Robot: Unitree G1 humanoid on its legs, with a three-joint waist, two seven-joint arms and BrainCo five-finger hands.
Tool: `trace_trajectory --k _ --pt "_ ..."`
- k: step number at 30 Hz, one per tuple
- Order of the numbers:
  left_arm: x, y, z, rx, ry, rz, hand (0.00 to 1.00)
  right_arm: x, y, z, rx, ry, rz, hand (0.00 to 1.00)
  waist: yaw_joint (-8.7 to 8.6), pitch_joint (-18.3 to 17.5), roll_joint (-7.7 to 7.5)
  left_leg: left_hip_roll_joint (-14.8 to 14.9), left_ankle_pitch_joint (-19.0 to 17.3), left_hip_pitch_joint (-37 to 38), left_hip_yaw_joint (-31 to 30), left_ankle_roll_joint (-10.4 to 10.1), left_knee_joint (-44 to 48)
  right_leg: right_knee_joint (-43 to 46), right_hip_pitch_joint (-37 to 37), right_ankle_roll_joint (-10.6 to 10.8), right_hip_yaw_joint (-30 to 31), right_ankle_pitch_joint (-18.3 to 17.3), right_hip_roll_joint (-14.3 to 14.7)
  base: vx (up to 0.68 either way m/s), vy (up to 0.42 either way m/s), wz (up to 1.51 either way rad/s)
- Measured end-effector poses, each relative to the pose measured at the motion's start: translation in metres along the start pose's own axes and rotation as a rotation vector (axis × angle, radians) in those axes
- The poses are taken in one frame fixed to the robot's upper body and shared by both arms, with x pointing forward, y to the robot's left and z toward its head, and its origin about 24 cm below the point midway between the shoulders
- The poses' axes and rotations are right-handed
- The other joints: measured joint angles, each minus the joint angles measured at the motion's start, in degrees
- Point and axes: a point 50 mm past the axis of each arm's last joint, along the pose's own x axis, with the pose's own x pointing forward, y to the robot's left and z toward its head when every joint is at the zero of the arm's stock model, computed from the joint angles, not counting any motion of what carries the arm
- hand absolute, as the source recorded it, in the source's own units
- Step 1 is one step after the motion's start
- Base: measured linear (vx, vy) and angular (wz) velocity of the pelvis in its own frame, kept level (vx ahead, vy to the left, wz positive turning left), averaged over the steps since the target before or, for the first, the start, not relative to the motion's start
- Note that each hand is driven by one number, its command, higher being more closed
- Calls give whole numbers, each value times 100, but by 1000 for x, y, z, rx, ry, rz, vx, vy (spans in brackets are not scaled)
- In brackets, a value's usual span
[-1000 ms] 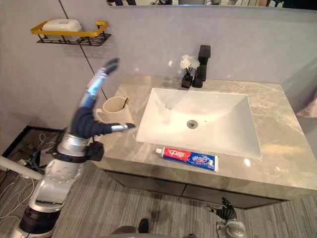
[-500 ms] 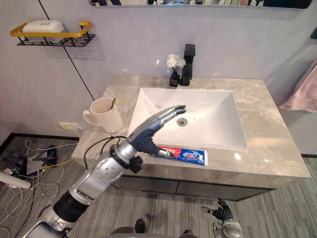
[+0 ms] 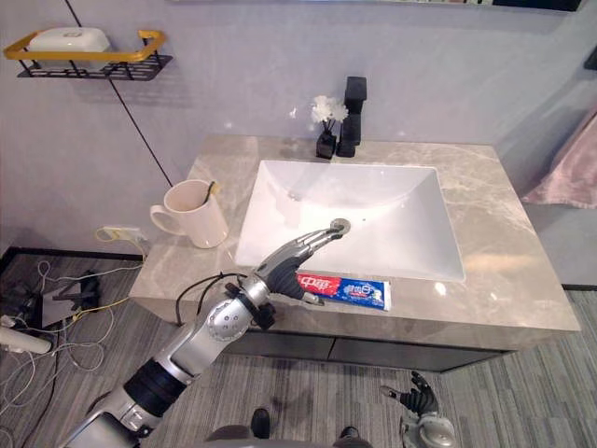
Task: Organize washtable
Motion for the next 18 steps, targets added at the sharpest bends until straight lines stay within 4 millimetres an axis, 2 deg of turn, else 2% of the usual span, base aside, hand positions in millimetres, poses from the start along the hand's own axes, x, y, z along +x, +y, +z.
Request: trace_trajectory --k 3,4,9,14,18 --pt "0 1 -2 9 10 1 0 0 0 0 1 1 -1 0 -27 44 -2 2 0 3 46 -1 -10 -35 -6 8 41 26 1 -10 14 -7" --pt "0 1 -3 10 8 1 100 0 0 1 1 0 -1 0 -40 81 -5 2 0 16 58 -2 -14 -36 -2 10 55 28 -1 -3 17 -6" --pt "3 2 -6 73 12 -12 100 2 1 4 8 -9 0 0 -63 177 25 3 -1 35 128 -3 -27 -39 -17 28 121 44 -9 -3 18 -6" --pt "15 15 -7 103 15 30 100 5 4 15 12 -41 6 0 -127 316 49 18 -2 37 162 -3 -47 -48 -47 28 159 49 -2 -4 8 -5" --pt "16 21 -6 103 7 52 100 5 3 19 12 -61 6 0 -151 320 76 35 -2 45 255 -3 -125 -37 -98 31 250 49 2 63 2 -13"
